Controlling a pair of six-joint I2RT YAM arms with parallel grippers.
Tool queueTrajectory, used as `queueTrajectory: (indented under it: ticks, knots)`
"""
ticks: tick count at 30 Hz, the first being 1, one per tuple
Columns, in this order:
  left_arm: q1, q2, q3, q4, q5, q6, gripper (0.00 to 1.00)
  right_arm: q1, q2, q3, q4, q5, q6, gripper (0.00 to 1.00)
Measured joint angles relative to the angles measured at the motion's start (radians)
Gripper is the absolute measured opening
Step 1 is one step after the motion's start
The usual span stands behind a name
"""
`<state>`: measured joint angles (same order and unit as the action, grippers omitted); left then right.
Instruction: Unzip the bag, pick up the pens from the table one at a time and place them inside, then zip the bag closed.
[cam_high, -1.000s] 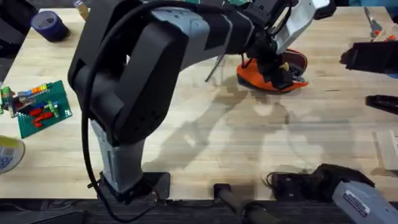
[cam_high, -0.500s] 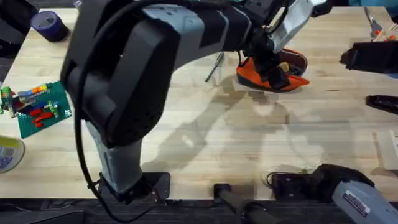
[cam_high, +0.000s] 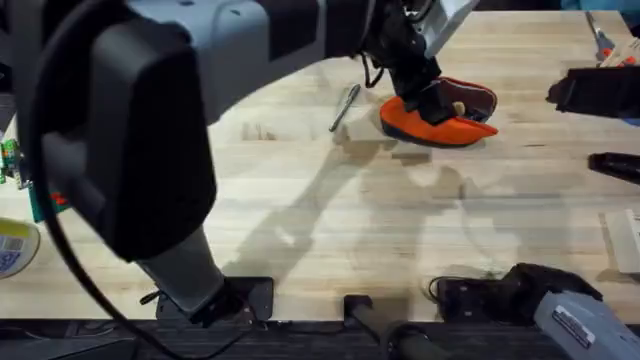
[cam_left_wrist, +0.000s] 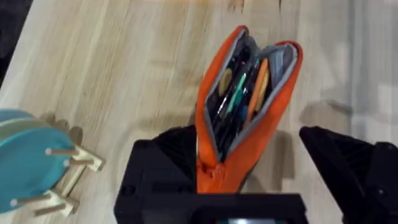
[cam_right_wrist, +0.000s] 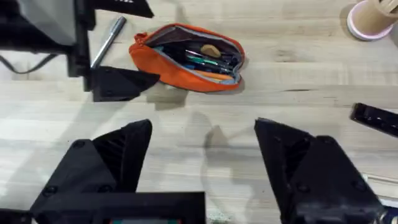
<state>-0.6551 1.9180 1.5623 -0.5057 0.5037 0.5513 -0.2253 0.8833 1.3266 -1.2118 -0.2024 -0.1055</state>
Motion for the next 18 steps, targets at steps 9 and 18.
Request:
queueTrajectory:
  ticks: [9, 18]
  knots:
    - [0.083, -0.035, 0.002, -0.13, -0.016, 0.081, 0.995, 0.0, 0.0, 0.0, 0.0, 0.0, 0.0, 0.998]
    - [0.155, -0.035, 0.002, -0.206, -0.173, 0.041, 0.995, 0.0, 0.0, 0.0, 0.0, 0.0, 0.0, 0.997]
